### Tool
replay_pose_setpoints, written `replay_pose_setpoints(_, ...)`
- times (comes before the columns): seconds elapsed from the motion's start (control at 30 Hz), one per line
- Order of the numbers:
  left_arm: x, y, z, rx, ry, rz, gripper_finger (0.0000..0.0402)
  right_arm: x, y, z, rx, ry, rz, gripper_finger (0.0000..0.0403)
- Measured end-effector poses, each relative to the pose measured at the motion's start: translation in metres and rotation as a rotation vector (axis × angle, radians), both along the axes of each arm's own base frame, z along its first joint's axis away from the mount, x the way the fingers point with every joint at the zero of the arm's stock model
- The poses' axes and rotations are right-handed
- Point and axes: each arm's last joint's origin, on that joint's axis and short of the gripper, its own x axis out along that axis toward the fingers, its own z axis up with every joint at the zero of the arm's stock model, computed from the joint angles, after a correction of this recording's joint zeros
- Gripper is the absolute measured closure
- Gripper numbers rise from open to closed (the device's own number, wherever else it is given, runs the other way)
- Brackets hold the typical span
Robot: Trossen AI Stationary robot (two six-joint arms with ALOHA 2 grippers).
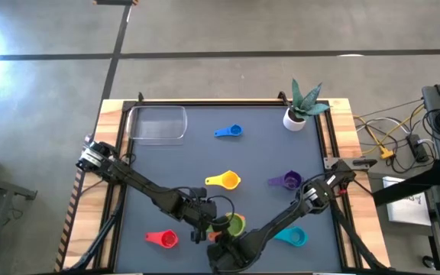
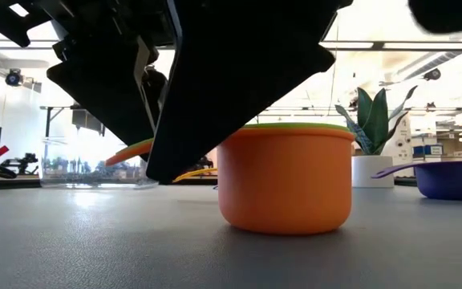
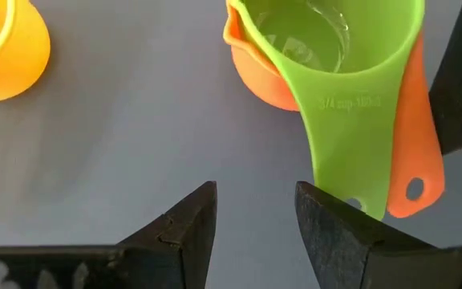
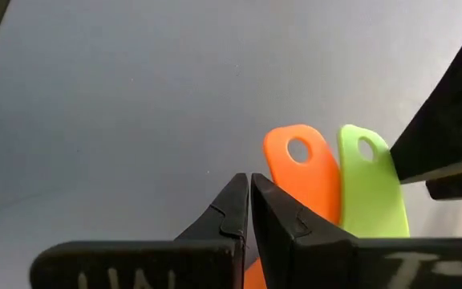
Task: Nest measuring cups in basket
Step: Stack the green measuring cup on top of the orange measuring cup
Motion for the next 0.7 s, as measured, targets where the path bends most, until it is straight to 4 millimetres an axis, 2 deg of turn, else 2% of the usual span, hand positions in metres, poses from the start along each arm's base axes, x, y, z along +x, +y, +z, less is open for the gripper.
replay_pose_setpoints(0.7, -0.0001, -0.0017, 0.0004, -0.011, -0.005, -0.004, 0.0248, 0.0039, -0.0081, 0.0007, -0.047, -0.044, -0.078, 0.0394)
